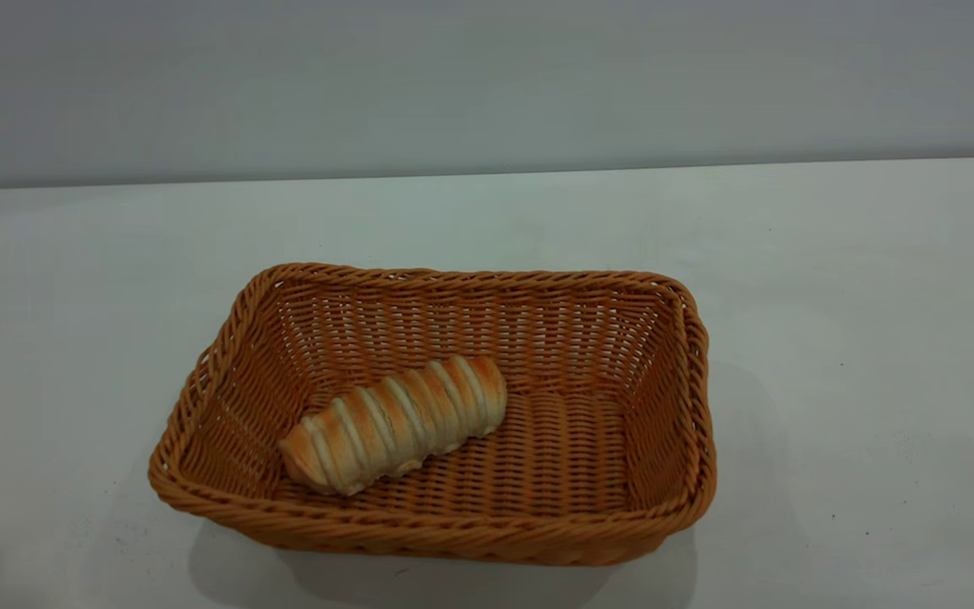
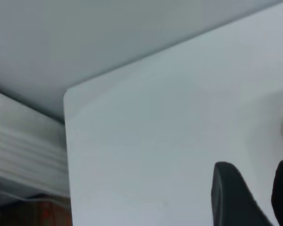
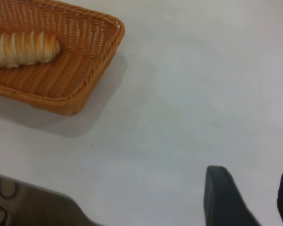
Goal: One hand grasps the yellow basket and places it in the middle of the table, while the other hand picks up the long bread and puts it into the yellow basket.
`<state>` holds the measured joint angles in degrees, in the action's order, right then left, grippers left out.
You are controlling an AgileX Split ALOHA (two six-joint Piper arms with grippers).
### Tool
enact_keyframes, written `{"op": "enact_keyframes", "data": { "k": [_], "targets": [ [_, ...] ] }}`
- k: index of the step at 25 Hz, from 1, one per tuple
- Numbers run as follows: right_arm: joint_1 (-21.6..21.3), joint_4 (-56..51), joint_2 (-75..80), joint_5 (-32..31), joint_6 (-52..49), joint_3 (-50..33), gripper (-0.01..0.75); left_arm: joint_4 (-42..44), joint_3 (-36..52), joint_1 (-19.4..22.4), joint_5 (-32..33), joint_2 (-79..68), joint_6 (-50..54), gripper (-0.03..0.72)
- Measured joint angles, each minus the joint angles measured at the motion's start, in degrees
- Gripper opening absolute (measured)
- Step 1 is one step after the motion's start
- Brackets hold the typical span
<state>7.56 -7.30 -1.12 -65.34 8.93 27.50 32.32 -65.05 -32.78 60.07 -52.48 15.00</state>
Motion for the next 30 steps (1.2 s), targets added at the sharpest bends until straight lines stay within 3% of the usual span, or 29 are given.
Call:
{"op": "enact_keyframes", "data": {
  "k": [5,10,18,23,25,30],
  "targets": [
    [0.00,0.00,0.00,0.00,0.00,0.00,0.325,-8.69,0.00,0.00,6.53,6.43,-8.13,0.281],
    [0.00,0.00,0.00,0.00,0.00,0.00,0.325,-17.31,0.00,0.00,6.52,12.02,-12.42,0.281],
    [0.00,0.00,0.00,0.00,0.00,0.00,0.325,-23.35,0.35,0.00,6.84,19.08,-14.61,0.281],
    [0.00,0.00,0.00,0.00,0.00,0.00,0.325,-29.05,8.51,0.19,6.84,30.83,-14.45,0.281],
    [0.00,0.00,0.00,0.00,0.00,0.00,0.325,-29.69,12.79,2.28,6.84,36.26,-14.29,0.281],
    [0.00,0.00,0.00,0.00,0.00,0.00,0.325,-35.98,20.77,12.40,6.57,44.98,-19.72,0.281]
  ]
}}
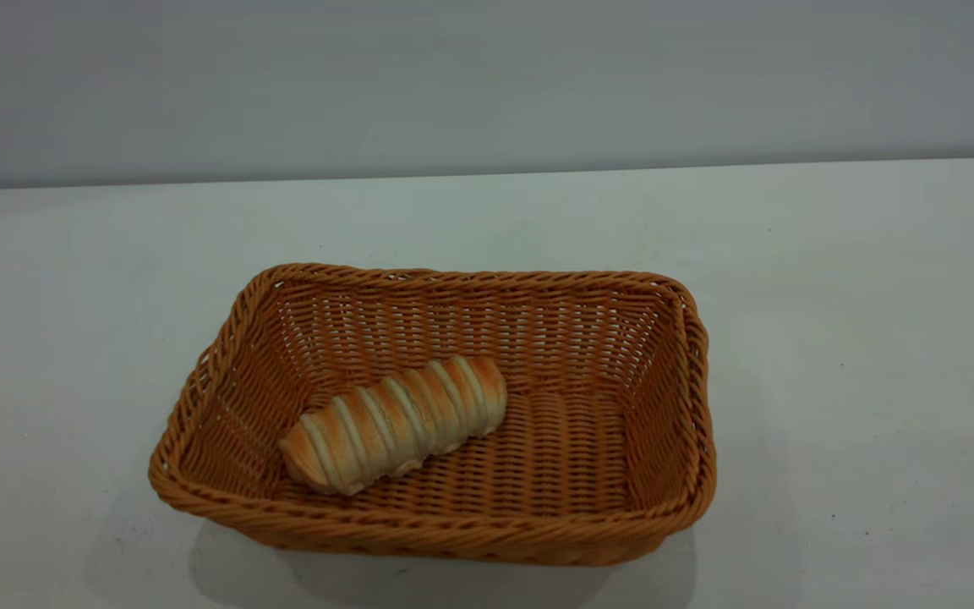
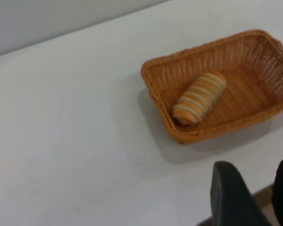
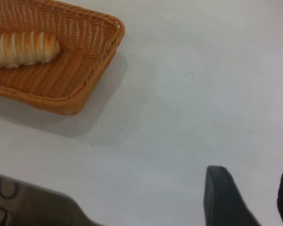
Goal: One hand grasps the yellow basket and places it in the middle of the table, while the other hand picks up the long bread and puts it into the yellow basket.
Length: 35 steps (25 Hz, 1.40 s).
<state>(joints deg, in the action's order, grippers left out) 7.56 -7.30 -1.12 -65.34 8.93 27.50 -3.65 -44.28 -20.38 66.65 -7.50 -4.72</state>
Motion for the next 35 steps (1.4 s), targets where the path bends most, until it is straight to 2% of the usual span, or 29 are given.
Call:
{"op": "enact_keyframes", "data": {
  "k": [5,8,17,25,35],
  "targets": [
    [0.00,0.00,0.00,0.00,0.00,0.00,0.325,-11.02,5.06,8.09,-1.25,1.82,-9.38,0.281],
    [0.00,0.00,0.00,0.00,0.00,0.00,0.325,-10.77,7.67,11.84,-2.28,1.82,-10.30,0.281],
    [0.00,0.00,0.00,0.00,0.00,0.00,0.325,-9.03,13.62,19.31,-2.28,7.50,-12.85,0.281],
    [0.00,0.00,0.00,0.00,0.00,0.00,0.325,-6.38,15.21,21.37,-2.11,8.54,-11.74,0.281],
    [0.00,0.00,0.00,0.00,0.00,0.00,0.325,1.41,16.11,21.97,-1.47,8.77,-2.68,0.281]
  ]
}}
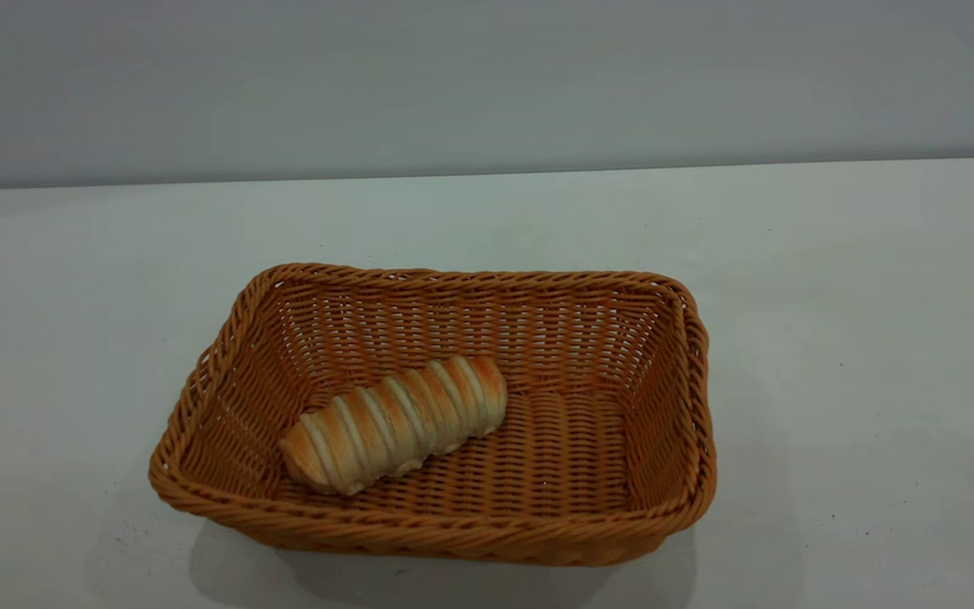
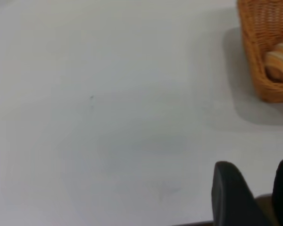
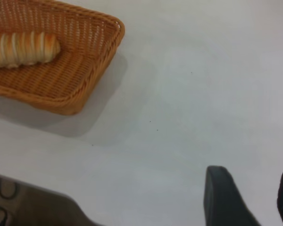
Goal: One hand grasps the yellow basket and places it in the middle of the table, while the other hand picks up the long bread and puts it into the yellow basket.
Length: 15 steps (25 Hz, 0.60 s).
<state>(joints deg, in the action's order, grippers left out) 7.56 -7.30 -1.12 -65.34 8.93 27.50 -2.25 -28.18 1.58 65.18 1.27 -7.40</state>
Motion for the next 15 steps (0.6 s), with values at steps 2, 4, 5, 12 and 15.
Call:
{"op": "enact_keyframes", "data": {
  "k": [2,4,5,12,15],
  "targets": [
    [0.00,0.00,0.00,0.00,0.00,0.00,0.325,0.70,0.06,0.00,0.00,0.00,0.82,0.281],
    [0.00,0.00,0.00,0.00,0.00,0.00,0.325,0.81,0.12,0.00,0.04,0.00,1.03,0.281],
    [0.00,0.00,0.00,0.00,0.00,0.00,0.325,0.81,0.12,0.00,0.04,0.00,1.09,0.281],
    [0.00,0.00,0.00,0.00,0.00,0.00,0.325,0.81,0.12,0.00,0.04,0.00,1.09,0.281],
    [0.00,0.00,0.00,0.00,0.00,0.00,0.325,0.81,0.12,0.00,0.04,0.00,1.09,0.281]
  ]
}}
